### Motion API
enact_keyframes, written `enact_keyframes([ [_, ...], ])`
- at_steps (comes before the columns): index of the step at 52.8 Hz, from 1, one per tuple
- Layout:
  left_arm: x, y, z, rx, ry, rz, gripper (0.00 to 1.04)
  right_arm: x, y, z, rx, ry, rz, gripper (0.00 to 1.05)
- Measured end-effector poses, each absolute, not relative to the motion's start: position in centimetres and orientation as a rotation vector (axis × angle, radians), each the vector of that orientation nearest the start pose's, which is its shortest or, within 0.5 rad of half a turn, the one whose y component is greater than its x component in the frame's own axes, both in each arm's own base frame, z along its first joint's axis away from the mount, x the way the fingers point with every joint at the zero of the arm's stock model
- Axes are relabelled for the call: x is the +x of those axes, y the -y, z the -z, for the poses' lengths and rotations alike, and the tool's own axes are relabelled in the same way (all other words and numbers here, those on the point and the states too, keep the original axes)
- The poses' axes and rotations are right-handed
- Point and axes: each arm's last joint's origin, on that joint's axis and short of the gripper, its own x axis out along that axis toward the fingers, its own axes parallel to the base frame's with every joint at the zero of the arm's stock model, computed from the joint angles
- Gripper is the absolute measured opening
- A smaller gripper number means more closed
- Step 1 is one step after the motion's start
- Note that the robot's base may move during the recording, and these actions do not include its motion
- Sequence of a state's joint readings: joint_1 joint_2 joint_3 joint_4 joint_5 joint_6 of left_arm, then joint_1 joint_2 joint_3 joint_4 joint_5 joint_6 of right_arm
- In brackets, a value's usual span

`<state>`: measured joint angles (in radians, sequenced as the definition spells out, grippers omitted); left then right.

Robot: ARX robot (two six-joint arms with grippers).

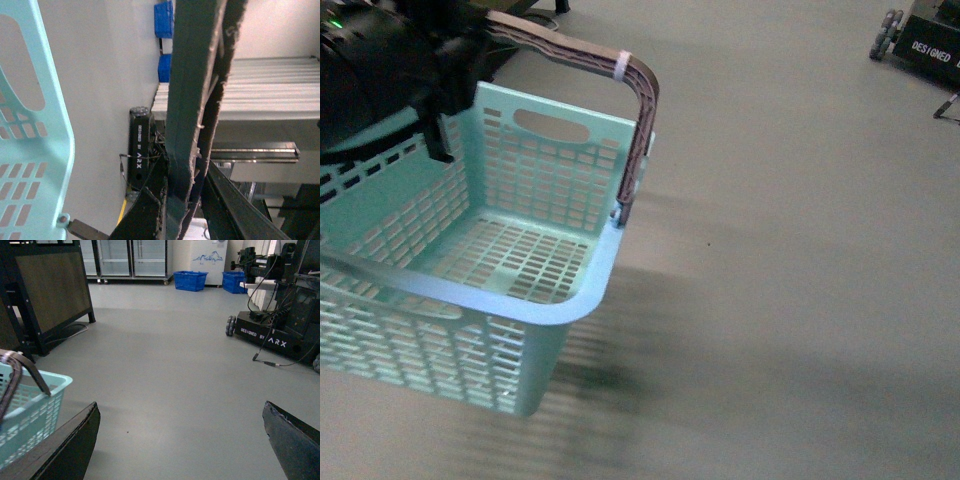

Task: Pick mango and avocado into basket

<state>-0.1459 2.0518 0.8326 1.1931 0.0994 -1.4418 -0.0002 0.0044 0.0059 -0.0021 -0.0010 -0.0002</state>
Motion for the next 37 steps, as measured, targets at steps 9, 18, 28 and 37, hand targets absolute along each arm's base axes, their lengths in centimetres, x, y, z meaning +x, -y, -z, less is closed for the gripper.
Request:
enact_keyframes([
  [9,33.8,5.2,-16.9,-1.427,-0.205,0.152,0.15,9.8,0.0,-16.5,0.000,-0.001,-0.001,0.97],
  [18,29.2,5.4,-21.5,-1.403,-0.167,0.233,0.15,9.8,0.0,-16.5,0.000,-0.001,-0.001,0.97],
  [28,24.1,5.9,-25.9,-1.403,-0.085,0.382,0.15,9.8,0.0,-16.5,0.000,-0.001,-0.001,0.97],
  [37,21.0,5.7,-28.3,-1.394,-0.053,0.452,0.15,9.8,0.0,-16.5,0.000,-0.001,-0.001,0.97],
])
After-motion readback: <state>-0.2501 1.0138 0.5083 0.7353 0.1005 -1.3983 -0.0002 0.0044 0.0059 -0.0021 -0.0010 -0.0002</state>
